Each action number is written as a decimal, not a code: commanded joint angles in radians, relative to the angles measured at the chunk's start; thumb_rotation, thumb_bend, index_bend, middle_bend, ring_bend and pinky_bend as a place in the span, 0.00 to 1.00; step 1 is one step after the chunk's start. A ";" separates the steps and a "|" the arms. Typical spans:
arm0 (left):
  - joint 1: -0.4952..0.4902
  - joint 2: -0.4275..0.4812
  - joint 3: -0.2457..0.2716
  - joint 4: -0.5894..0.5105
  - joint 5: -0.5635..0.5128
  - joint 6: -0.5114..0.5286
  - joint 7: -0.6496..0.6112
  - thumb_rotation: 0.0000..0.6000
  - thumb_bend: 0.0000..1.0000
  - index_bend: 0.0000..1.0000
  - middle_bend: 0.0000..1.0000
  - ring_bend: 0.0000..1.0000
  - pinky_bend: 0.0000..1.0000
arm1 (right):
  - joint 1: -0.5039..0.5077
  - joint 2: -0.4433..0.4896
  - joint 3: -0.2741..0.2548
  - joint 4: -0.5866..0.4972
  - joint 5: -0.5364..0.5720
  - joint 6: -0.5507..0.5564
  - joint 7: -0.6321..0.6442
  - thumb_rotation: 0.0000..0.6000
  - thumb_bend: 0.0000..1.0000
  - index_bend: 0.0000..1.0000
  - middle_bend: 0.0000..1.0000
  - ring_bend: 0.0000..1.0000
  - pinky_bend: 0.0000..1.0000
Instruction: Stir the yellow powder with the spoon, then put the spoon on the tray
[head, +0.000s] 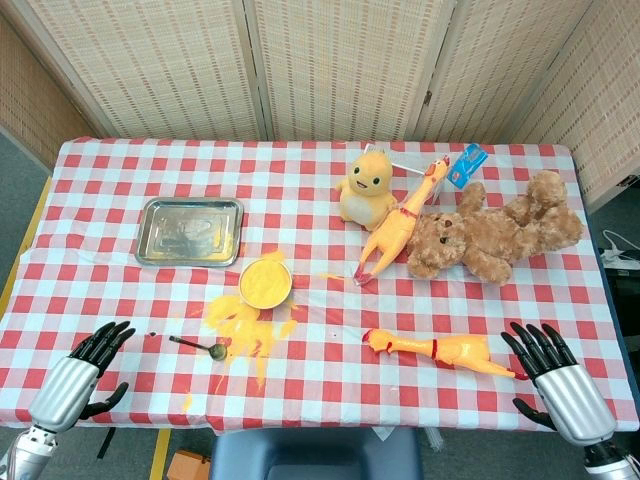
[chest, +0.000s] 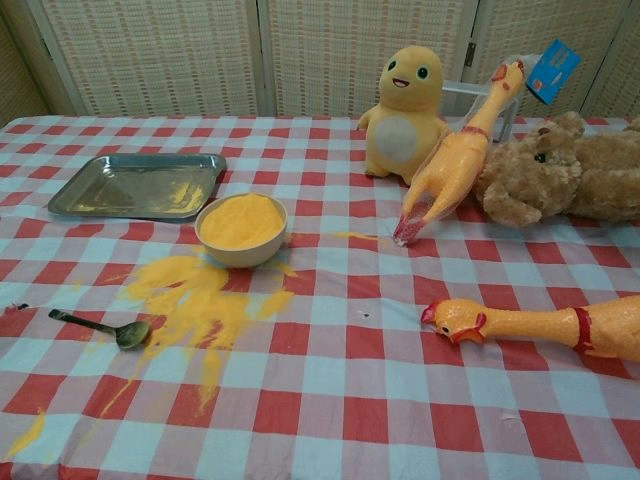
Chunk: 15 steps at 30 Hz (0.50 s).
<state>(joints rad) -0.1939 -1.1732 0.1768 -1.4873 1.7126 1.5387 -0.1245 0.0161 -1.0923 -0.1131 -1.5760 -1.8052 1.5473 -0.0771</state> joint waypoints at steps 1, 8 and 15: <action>0.004 0.001 0.001 -0.007 0.018 -0.007 0.020 1.00 0.39 0.00 0.01 0.00 0.18 | 0.000 0.000 -0.001 0.000 -0.002 0.000 0.001 1.00 0.08 0.00 0.00 0.00 0.00; 0.002 -0.121 -0.057 0.041 0.029 -0.002 0.116 1.00 0.40 0.14 0.83 0.76 0.91 | 0.001 -0.006 0.002 0.001 0.001 -0.002 -0.005 1.00 0.08 0.00 0.00 0.00 0.00; -0.057 -0.242 -0.106 0.056 -0.067 -0.184 0.234 1.00 0.47 0.43 1.00 1.00 1.00 | 0.007 -0.008 0.004 0.002 0.010 -0.017 -0.002 1.00 0.08 0.00 0.00 0.00 0.00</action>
<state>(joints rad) -0.2193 -1.3649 0.0961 -1.4351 1.6949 1.4436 0.0407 0.0229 -1.0998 -0.1089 -1.5741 -1.7952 1.5304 -0.0794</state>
